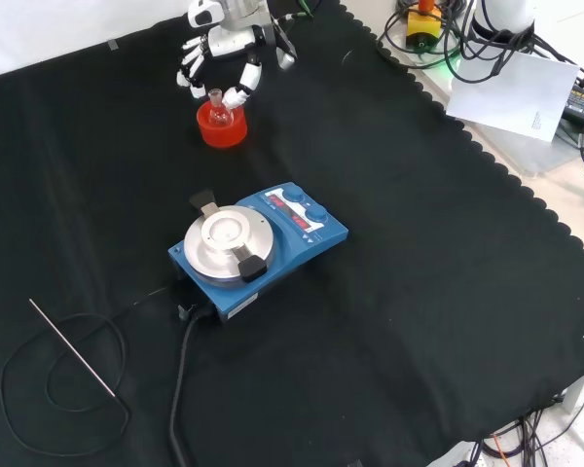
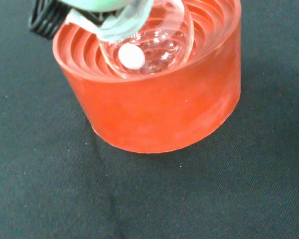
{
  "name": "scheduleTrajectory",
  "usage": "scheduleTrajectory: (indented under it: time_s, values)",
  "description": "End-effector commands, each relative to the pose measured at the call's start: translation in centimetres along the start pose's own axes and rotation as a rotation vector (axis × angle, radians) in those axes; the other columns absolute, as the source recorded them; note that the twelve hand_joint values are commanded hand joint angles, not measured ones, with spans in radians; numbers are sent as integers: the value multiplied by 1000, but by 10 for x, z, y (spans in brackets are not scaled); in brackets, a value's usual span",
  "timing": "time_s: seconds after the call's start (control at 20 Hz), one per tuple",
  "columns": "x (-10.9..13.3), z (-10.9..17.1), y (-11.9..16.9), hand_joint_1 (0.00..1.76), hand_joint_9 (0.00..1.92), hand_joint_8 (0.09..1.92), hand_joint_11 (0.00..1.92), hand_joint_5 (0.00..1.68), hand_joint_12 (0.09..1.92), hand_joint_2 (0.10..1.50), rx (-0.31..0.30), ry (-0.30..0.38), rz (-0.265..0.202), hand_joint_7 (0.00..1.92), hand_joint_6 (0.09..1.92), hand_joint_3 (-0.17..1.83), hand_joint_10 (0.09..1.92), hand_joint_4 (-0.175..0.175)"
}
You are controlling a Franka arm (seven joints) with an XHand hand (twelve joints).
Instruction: Pick up the round-bottom flask.
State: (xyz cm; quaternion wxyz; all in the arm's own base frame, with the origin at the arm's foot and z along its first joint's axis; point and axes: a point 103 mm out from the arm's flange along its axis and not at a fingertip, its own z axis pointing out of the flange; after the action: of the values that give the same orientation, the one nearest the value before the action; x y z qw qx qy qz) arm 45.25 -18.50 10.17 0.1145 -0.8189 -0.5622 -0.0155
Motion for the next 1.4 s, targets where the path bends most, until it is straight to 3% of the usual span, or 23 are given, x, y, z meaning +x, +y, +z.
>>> scheduleTrajectory:
  time_s: [0.05,0.8,1.05,1.15,1.2,1.3,1.4]
  values:
    - [-1,-1,1,923,483,652,110,712,1375,659,-2,2,-1,331,748,647,682,-63]
    - [3,0,2,924,493,653,127,729,1367,665,-2,-11,-2,338,814,648,681,-69]
    - [6,-2,3,926,501,656,134,850,1367,690,-17,-25,1,346,864,656,682,-70]
    - [7,-3,2,983,517,665,149,936,1367,864,-30,-28,1,358,986,437,683,89]
    - [8,-4,2,995,529,665,162,949,1363,934,-37,-32,3,367,1023,336,678,132]
    - [8,-5,2,1002,554,663,187,953,1354,1004,-47,-40,9,388,1062,234,668,166]
    - [9,-7,3,1005,577,659,214,959,1347,1020,-55,-41,11,407,1068,209,659,173]
